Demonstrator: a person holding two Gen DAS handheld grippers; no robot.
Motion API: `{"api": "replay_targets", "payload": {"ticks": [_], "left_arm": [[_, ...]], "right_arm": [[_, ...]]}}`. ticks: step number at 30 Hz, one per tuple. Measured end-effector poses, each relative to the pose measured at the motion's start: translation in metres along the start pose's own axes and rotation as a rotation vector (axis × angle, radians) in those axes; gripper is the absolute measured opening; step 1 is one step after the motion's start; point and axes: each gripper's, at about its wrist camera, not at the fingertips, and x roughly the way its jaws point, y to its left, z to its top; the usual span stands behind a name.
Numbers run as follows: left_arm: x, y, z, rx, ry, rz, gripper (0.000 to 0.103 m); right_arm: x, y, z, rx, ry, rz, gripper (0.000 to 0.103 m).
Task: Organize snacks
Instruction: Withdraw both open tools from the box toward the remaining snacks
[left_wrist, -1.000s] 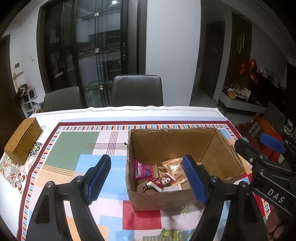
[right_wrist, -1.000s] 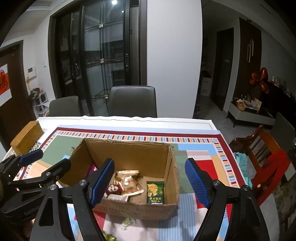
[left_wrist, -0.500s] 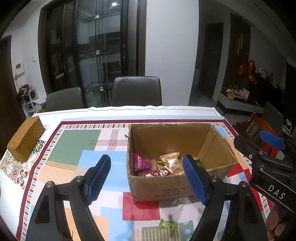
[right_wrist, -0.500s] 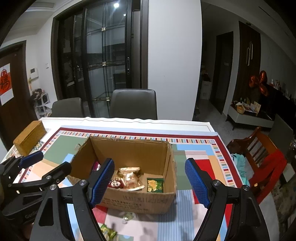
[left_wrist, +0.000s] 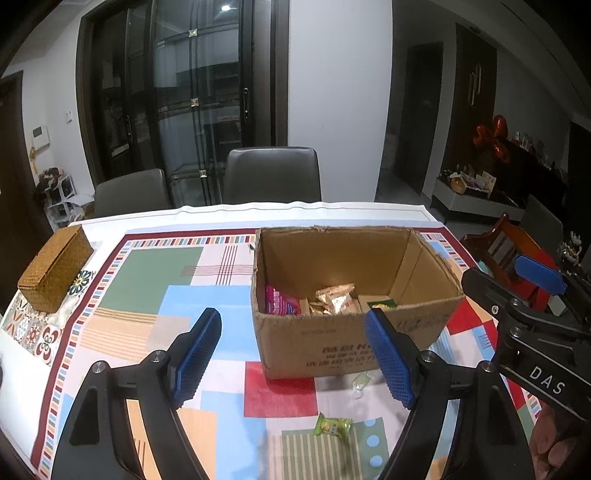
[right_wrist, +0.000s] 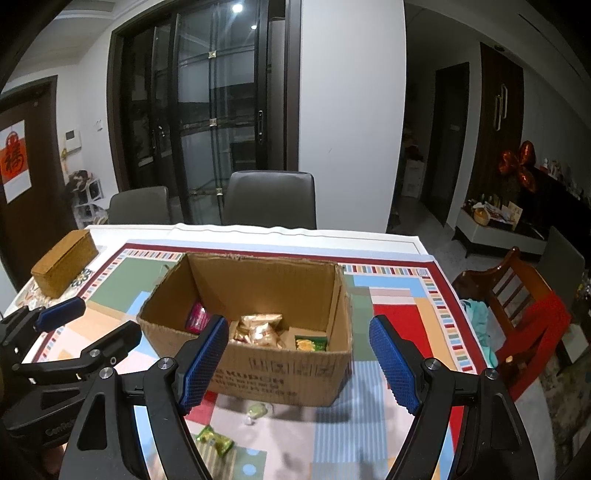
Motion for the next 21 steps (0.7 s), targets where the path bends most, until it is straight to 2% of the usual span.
{"api": "replay_targets", "payload": {"ticks": [21], "left_arm": [[-0.008, -0.006, -0.041, 0.012, 0.031, -0.004, 0.080]], "right_arm": [[-0.008, 0.006, -0.036, -0.043, 0.018, 0.014, 0.079]]}}
